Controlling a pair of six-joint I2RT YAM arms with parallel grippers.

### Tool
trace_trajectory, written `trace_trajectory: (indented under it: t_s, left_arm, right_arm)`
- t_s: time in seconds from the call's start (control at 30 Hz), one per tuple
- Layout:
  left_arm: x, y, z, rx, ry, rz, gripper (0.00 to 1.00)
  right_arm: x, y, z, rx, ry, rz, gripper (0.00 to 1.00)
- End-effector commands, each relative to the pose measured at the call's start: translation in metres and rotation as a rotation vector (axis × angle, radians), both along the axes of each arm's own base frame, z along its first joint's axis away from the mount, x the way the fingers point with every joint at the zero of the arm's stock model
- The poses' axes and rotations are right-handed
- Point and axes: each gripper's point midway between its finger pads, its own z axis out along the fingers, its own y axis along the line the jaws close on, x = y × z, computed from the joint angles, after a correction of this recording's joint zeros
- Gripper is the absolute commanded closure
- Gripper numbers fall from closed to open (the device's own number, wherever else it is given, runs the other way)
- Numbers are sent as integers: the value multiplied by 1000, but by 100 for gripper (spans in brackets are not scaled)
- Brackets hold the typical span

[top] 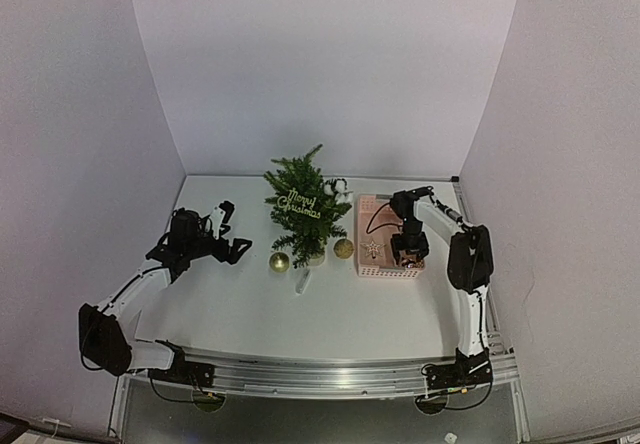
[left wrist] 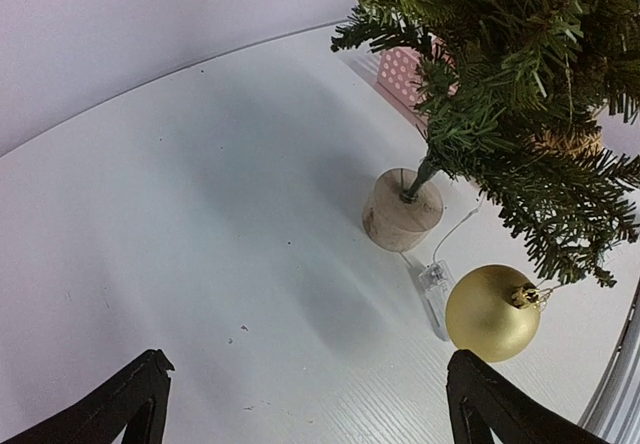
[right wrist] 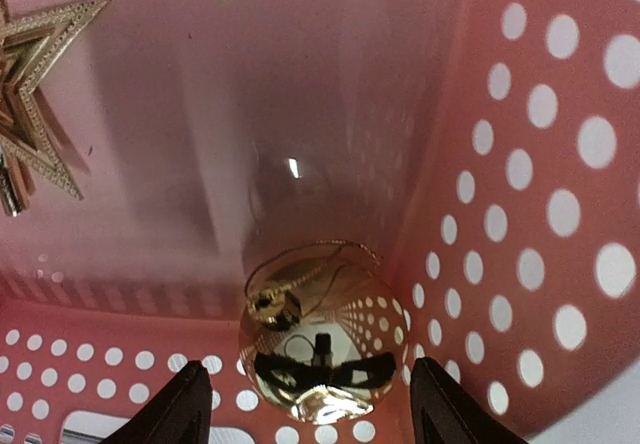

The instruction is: Decorate the small christmas tree

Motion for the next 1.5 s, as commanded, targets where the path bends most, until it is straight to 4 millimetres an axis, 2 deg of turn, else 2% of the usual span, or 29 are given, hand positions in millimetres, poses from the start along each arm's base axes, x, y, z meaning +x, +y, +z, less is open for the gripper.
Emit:
trace_trajectory:
  t_s: [0.0,0.43,0.77,0.87,0.97,1.1,1.27,1.4,1.47]
  left_arm:
    - [16,0,23,6,-88,5,3]
    - [19,-3,25,1,-81,-3,3]
    - [22,-4,27,-1,-81,-7,3]
    - [23,-5,28,0,-84,-9,3]
    - [23,-5,28,-1,-82,-9,3]
    - [23,-6,29,-5,-85,-11,3]
    - [24,-5,31,-2,-92,-12,3]
    - [24,-5,36,-6,-104,-12,3]
    - [25,-5,40,-10,-111,-13,3]
  right_arm:
    - [2,5,-2,19,29,19,34]
    - [-1,-3,-19,-29,60,30,30]
    - [-7,-4,-20,-33,81,29,29]
    - [-10,-6,-20,-42,90,28,32]
    - [-10,-5,-16,-35,80,25,41]
    - [-5,-1,-6,-12,52,16,50]
    - [3,5,13,23,-4,2,54]
    - [19,16,50,94,-121,6,57]
    - [28,22,77,149,-211,23,58]
